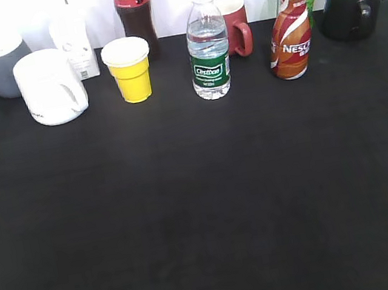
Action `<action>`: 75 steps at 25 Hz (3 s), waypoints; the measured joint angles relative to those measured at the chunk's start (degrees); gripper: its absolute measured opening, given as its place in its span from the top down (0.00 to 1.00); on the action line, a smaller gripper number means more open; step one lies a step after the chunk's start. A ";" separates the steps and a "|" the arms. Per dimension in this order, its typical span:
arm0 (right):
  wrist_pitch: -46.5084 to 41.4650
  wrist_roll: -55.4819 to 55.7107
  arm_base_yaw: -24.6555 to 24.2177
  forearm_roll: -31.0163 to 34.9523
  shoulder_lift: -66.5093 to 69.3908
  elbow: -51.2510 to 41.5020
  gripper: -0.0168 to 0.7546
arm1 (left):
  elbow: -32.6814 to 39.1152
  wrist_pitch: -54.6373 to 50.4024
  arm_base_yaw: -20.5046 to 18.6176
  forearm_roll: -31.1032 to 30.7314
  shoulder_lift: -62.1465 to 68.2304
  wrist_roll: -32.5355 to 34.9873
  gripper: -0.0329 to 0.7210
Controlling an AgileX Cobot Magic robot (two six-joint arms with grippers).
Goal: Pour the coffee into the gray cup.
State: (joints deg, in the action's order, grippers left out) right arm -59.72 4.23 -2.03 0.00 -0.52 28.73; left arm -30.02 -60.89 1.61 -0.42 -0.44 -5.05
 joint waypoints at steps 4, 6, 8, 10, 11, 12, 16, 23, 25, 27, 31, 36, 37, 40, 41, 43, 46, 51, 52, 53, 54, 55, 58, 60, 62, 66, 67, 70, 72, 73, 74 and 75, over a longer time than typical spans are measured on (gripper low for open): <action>0.00 0.00 0.00 0.00 0.00 0.00 0.40 | -1.93 12.37 0.00 -0.18 0.00 0.00 0.20; 0.00 0.00 0.00 0.00 0.00 0.00 0.40 | -1.93 22.21 0.00 -1.56 0.71 0.00 0.21; 0.00 0.00 0.00 0.00 0.00 0.00 0.40 | -1.93 31.91 0.00 -2.64 5.43 0.00 0.21; 0.00 0.00 0.00 0.00 0.00 0.00 0.40 | -1.93 40.45 0.00 -3.02 13.17 0.00 0.22; 0.00 0.00 0.00 0.00 0.00 0.00 0.40 | -1.93 45.45 0.00 -3.07 17.73 0.05 0.22; 0.00 0.00 0.00 0.00 0.00 0.00 0.40 | -1.93 50.39 0.00 -3.07 22.90 0.05 0.24; 0.00 0.00 0.00 0.00 0.00 0.00 0.40 | -1.93 67.88 0.00 -3.73 42.33 0.05 0.35; 0.02 -0.01 0.00 0.00 0.00 0.00 0.40 | -1.93 90.48 0.00 -3.73 72.42 0.05 0.40; 0.02 0.05 0.00 0.00 0.00 0.00 0.40 | -1.93 94.73 0.00 -3.68 78.28 -0.01 0.40; 0.02 0.05 0.00 0.00 0.00 0.00 0.40 | -1.93 99.78 0.00 -3.56 84.37 0.05 0.40; 0.02 0.01 0.00 0.00 0.00 0.00 0.40 | -1.97 109.44 -2.28 -3.50 95.96 0.05 0.40; 0.02 0.05 0.00 0.00 0.00 0.00 0.40 | -8.23 112.57 -5.63 -3.81 106.94 0.05 0.40; 0.02 0.05 0.00 0.00 0.00 0.00 0.40 | -11.23 112.74 -5.63 -3.86 109.04 0.05 0.40; 0.02 0.05 0.00 0.00 0.00 0.00 0.40 | -20.43 111.53 -5.63 -3.86 115.58 0.05 0.40; 0.02 -0.01 0.00 0.00 0.00 0.00 0.40 | -23.22 110.47 -5.63 -3.86 117.61 0.05 0.40; 0.02 0.03 0.00 0.00 0.00 0.00 0.40 | -28.38 108.51 -5.63 -3.81 121.07 0.05 0.40; 0.02 0.03 0.00 0.00 0.00 0.00 0.40 | -34.71 105.44 -5.63 -3.70 125.38 0.05 0.40; 0.02 0.03 0.00 0.31 0.00 0.00 0.40 | -40.74 103.30 -5.74 -3.47 128.99 0.05 0.40; 0.02 0.03 0.00 0.86 0.00 0.00 0.40 | -41.89 103.00 -5.74 -3.47 129.69 0.05 0.40; 0.02 0.03 0.00 1.15 0.00 0.00 0.40 | -43.29 102.33 -5.80 -3.47 130.34 0.05 0.41; 0.02 0.03 0.00 1.27 0.00 0.00 0.40 | -44.23 101.87 -5.80 -3.47 130.71 0.05 0.44; 0.02 0.03 0.00 1.32 0.00 0.00 0.40 | -44.53 101.35 -5.80 -3.55 130.71 0.05 0.51; 0.02 0.03 0.00 1.49 0.00 0.00 0.40 | -44.70 100.89 -5.75 -5.78 130.94 0.36 0.85; 0.02 0.03 0.00 1.49 0.00 0.00 0.40 | -44.77 101.13 -5.86 -6.66 131.01 0.48 0.85; 0.02 0.03 0.00 1.49 0.00 0.00 0.40 | -44.77 101.13 -5.92 -6.92 130.95 0.49 0.85; 0.02 0.03 0.00 1.49 0.00 0.00 0.40 | -44.67 100.55 -6.30 -7.98 128.24 0.88 0.86; 0.02 0.03 0.00 1.49 0.00 0.00 0.40 | -44.67 100.61 -6.30 -8.02 126.90 0.88 0.86; 0.02 0.03 0.00 1.49 0.00 0.00 0.40 | -44.65 100.13 -6.30 -8.33 121.21 0.94 0.86; 0.02 0.03 0.00 1.49 0.00 0.00 0.40 | -43.37 99.38 -6.30 -9.61 116.09 0.94 0.87; 0.02 0.03 0.00 1.49 0.00 0.00 0.40 | -41.70 99.16 -6.30 -9.70 112.83 0.94 0.87; 0.02 0.03 0.00 1.49 0.00 0.00 0.40 | -39.38 99.22 -6.30 -9.70 109.64 0.94 0.87; 0.02 0.03 0.00 1.49 0.00 0.00 0.40 | -36.11 99.22 -6.30 -9.70 106.22 0.94 0.87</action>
State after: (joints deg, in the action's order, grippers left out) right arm -59.70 4.26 -2.03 1.49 -0.52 28.73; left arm -66.13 38.33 -4.69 -10.12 105.78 -4.11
